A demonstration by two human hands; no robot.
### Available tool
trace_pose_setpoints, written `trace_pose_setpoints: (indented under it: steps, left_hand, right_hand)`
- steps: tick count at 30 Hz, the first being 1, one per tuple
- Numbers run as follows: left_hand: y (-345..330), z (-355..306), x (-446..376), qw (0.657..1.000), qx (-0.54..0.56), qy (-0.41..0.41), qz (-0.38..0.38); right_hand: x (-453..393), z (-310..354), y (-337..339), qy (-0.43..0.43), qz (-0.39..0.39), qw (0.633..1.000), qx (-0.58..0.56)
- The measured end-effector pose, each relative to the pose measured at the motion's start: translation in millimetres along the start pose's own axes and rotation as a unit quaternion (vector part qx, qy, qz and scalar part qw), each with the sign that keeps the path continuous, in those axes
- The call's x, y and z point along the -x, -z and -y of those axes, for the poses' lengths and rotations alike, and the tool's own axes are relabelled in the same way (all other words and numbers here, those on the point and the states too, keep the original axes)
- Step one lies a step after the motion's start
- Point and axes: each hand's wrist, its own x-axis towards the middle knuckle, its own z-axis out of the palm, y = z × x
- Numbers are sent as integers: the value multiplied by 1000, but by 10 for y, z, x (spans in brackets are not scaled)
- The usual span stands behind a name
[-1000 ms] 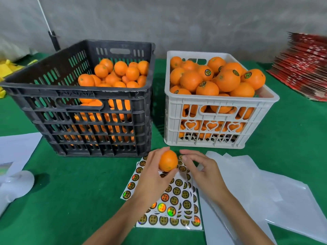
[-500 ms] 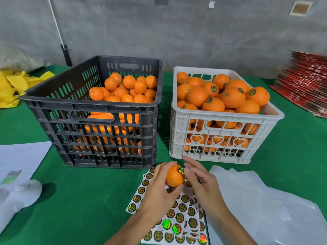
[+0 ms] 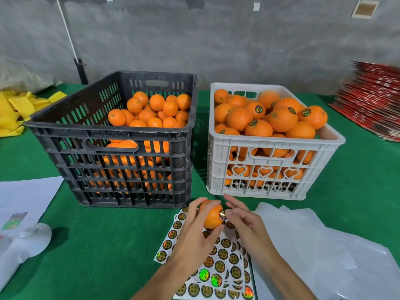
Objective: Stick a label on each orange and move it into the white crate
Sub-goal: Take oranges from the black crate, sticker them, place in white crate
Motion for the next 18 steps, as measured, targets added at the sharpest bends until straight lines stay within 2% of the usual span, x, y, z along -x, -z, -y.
trace_pose_setpoints:
  steps: [3,7,18]
  left_hand:
    - [-3,-22,22,996,-82,-24,10]
    - [-32,-62,36,983,-172,-67,1]
    - [-29,-49,31,987,-150,-60,-21]
  right_hand:
    - [4,-33,29,13,6,996,89]
    - [24,-85,56,58,16,972,229]
    - [35,-72,91,82,-30,920,383]
